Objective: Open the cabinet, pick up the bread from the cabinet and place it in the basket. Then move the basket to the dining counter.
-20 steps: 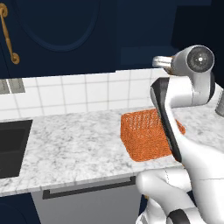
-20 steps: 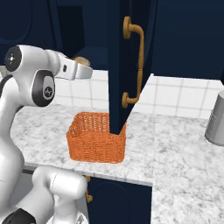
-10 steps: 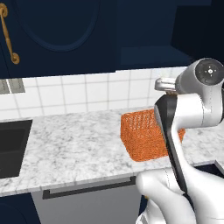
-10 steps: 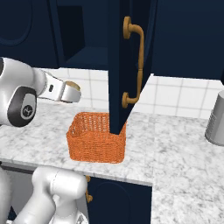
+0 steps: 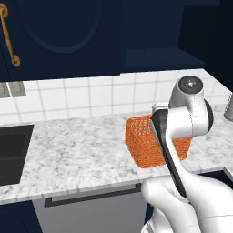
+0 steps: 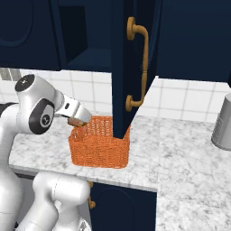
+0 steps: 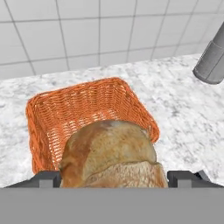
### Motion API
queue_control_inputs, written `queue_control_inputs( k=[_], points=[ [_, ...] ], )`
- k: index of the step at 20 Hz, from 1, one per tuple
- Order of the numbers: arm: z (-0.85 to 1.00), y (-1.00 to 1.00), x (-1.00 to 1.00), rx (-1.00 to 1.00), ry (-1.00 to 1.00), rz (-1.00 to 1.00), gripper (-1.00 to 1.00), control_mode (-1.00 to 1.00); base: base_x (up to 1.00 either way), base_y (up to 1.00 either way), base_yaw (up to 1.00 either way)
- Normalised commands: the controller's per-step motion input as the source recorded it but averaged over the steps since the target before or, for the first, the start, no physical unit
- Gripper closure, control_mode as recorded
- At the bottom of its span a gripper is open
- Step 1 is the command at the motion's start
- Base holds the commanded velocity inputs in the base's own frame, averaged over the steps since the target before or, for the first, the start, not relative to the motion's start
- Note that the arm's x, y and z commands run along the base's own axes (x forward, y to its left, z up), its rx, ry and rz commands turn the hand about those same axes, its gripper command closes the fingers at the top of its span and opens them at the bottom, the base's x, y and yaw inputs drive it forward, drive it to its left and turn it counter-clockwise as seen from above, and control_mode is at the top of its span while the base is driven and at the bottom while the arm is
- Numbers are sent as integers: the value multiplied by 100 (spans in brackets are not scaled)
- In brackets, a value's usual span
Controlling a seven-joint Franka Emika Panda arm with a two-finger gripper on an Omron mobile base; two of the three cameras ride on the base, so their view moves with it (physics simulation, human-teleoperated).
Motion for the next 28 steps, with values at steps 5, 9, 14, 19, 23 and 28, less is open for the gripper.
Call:
queue_control_inputs(
  k=[5,9,14,19,23,28],
  points=[
    [-78,0,39,0,27,0,100,-100,0,0,0],
    [-74,-1,55,0,31,0,100,-100,0,0,0],
    [-43,-13,64,2,20,0,100,-100,0,0,0],
    [-46,-3,42,2,14,0,100,-100,0,0,0],
    [-53,0,37,1,11,0,100,-100,0,0,0],
    [-59,-1,22,0,7,0,100,-100,0,0,0]
  ],
)
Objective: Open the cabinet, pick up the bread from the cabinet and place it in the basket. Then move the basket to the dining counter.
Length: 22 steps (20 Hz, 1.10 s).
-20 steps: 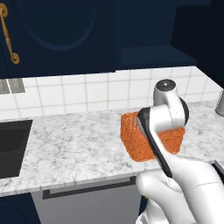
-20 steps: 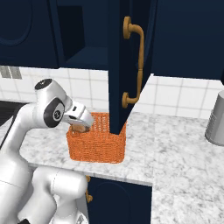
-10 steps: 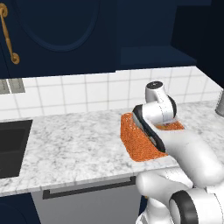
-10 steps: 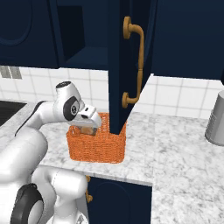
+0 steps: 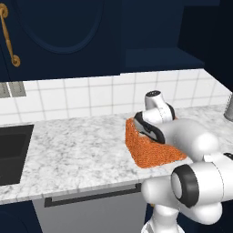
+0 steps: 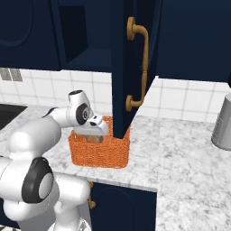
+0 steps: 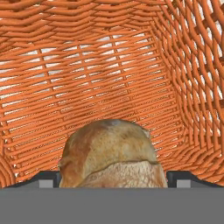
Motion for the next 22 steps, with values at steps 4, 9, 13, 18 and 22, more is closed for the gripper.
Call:
queue_control_inputs(
  k=[4,9,13,18,22],
  points=[
    [-40,-1,10,0,1,2,100,-100,0,0,0],
    [-18,0,0,0,0,4,-100,-100,0,0,0],
    [0,0,0,0,0,1,-100,-100,0,0,0],
    [4,-12,0,1,0,0,-100,-100,0,0,0],
    [19,-33,0,1,0,0,-100,-100,0,0,0]
  ],
)
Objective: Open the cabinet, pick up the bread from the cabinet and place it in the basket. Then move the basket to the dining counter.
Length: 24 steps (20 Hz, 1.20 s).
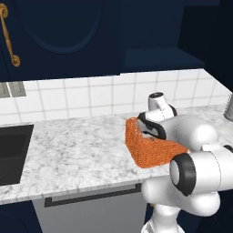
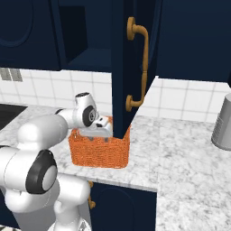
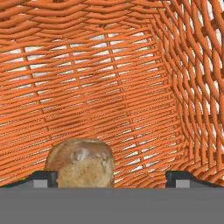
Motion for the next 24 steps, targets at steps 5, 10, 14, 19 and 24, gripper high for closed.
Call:
queue_control_inputs(
  k=[5,10,14,19,24],
  points=[
    [30,-16,-3,0,-2,-6,-100,-100,0,0,0],
    [57,-12,-18,0,-13,-30,-100,-100,0,0,0],
    [8,-37,-12,0,-16,-31,-100,-100,0,0,0],
    [2,-49,0,10,2,-21,-100,-100,0,0,0],
    [3,-44,-4,16,0,-8,-100,-100,0,0,0]
  ],
)
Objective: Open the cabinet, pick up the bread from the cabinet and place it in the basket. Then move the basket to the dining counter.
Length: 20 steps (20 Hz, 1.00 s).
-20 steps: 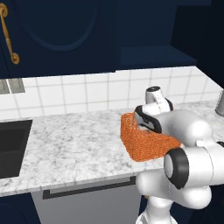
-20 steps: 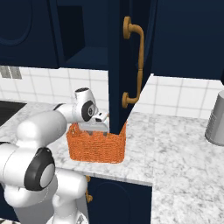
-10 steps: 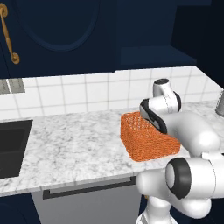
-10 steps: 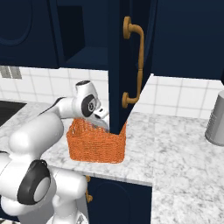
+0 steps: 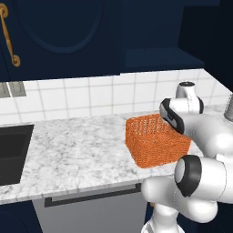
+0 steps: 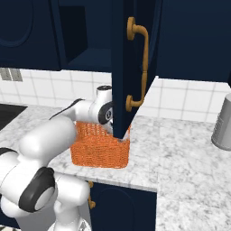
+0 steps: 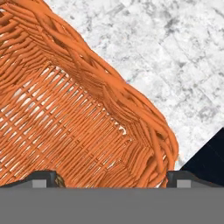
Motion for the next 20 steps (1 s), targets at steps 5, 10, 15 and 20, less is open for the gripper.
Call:
queue_control_inputs(
  k=[5,10,15,20],
  points=[
    [0,-20,-9,12,0,-2,-100,-100,0,0,0],
    [-4,-20,-8,2,0,-4,-100,-100,0,0,0],
    [-29,-3,-15,0,0,-5,-100,-100,0,0,0],
    [-35,4,-39,0,0,0,-100,-100,0,0,0]
  ],
)
